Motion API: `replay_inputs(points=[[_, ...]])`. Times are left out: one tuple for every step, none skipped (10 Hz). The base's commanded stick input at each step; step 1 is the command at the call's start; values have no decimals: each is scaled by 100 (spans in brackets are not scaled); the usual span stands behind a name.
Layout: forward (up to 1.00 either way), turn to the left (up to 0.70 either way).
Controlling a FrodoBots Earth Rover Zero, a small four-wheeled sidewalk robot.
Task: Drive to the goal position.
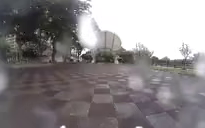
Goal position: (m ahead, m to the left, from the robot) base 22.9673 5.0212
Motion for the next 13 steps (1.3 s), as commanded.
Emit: replay_inputs(points=[[100,0],[100,0],[100,0],[100,0],[100,0],[100,0],[100,0],[100,0],[100,0],[100,0],[100,0],[100,0],[100,0]])
